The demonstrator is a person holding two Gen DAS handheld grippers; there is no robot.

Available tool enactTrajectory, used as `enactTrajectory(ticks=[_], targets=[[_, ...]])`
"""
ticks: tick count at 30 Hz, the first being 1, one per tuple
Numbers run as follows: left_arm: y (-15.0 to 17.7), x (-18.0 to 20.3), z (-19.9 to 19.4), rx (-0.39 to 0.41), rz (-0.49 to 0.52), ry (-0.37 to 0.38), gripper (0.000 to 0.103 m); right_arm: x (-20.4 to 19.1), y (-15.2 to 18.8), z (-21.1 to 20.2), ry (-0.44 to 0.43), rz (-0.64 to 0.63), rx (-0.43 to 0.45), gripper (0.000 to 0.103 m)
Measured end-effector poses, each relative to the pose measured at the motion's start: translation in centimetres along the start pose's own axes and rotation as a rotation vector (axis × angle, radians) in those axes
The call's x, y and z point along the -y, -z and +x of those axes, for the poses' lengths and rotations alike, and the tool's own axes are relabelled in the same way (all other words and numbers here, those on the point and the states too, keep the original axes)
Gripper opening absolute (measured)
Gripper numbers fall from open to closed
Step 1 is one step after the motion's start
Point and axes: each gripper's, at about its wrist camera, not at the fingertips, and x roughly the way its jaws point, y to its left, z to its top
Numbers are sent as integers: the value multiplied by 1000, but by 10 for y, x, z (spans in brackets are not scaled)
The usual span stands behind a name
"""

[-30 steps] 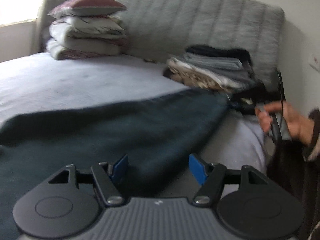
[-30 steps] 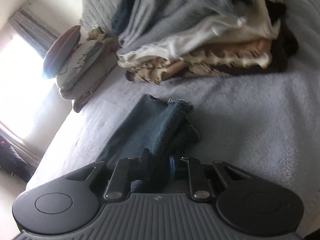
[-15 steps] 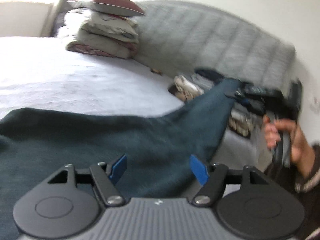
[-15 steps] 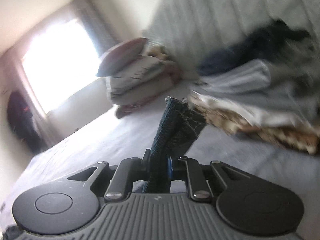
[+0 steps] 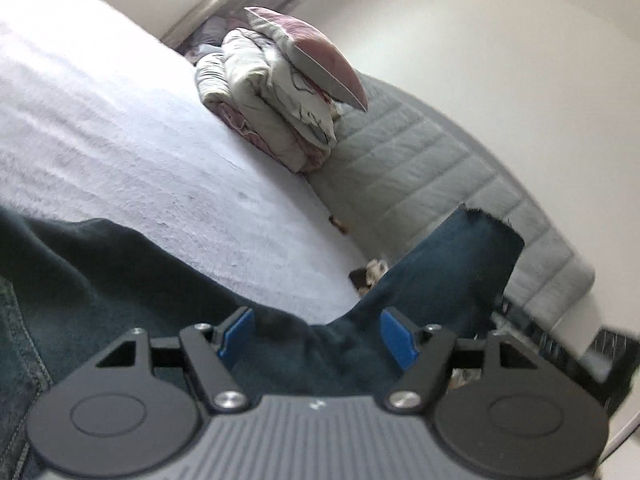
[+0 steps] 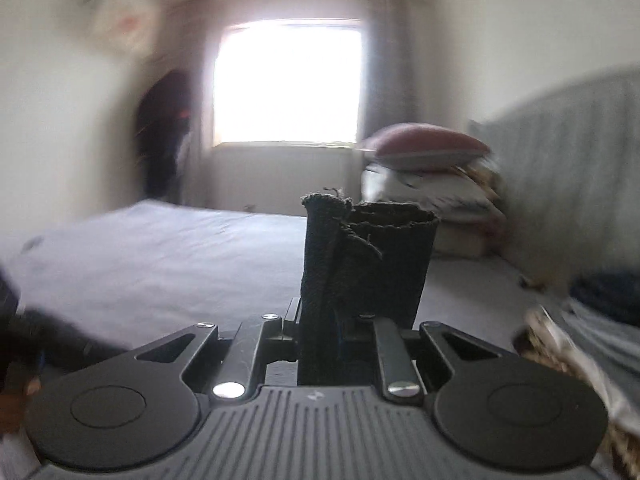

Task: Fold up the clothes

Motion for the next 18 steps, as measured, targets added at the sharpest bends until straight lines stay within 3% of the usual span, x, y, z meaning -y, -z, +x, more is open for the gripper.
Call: enactTrajectory(ticks=[4,10,14,18], targets=[[-4,-13,-5,27,-108,47,76,-40,5,10,-71,-156,-22,17],[9,-47,-3,59,-428,216,86,-92,37,28,-165,-326,-116,17],[19,-54,5,16,-473,138,86,-118,64,36,-210,-414,-173,17],[22,-54,9,-21,-468,45,81,-140,89,30,-197,-560,-162,17]])
